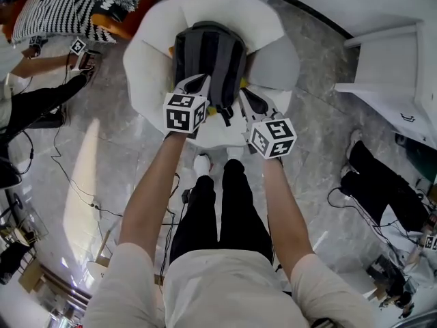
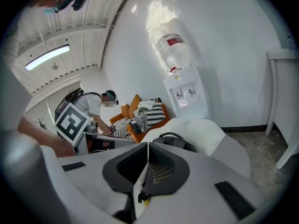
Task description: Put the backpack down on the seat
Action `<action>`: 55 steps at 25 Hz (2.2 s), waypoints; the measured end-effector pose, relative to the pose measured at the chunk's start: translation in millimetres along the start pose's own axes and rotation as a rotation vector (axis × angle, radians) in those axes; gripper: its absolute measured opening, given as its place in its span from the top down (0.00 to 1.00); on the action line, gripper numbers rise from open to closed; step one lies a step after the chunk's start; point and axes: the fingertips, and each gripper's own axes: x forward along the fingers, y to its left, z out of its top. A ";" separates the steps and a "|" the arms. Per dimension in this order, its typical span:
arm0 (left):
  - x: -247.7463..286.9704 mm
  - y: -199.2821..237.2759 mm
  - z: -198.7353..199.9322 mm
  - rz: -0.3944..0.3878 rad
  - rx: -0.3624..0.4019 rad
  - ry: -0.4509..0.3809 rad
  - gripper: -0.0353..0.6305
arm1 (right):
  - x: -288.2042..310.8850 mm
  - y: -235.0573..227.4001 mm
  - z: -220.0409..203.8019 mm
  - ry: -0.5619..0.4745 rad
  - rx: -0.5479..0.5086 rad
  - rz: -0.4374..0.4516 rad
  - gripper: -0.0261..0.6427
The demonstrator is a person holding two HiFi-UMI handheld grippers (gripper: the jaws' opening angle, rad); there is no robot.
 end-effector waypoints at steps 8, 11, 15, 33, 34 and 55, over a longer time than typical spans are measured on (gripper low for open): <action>-55.7 -11.4 25.2 0.002 -0.029 -0.061 0.92 | -35.9 22.9 17.5 -0.008 -0.008 -0.025 0.92; -78.2 -17.5 30.4 -0.003 -0.013 -0.067 0.92 | -50.0 33.2 22.6 -0.014 0.019 -0.031 0.92; -108.4 -31.5 30.5 -0.010 0.051 -0.058 0.92 | -68.6 57.1 29.1 -0.016 0.034 -0.015 0.92; -254.7 -86.2 49.0 -0.072 0.113 -0.157 0.92 | -156.7 147.2 63.6 -0.071 -0.005 0.002 0.92; -261.0 -85.9 49.7 -0.071 0.112 -0.164 0.92 | -161.9 149.6 64.8 -0.073 -0.010 -0.002 0.92; -383.6 -93.2 45.9 -0.043 0.084 -0.284 0.92 | -271.0 209.7 84.6 -0.142 -0.126 -0.008 0.92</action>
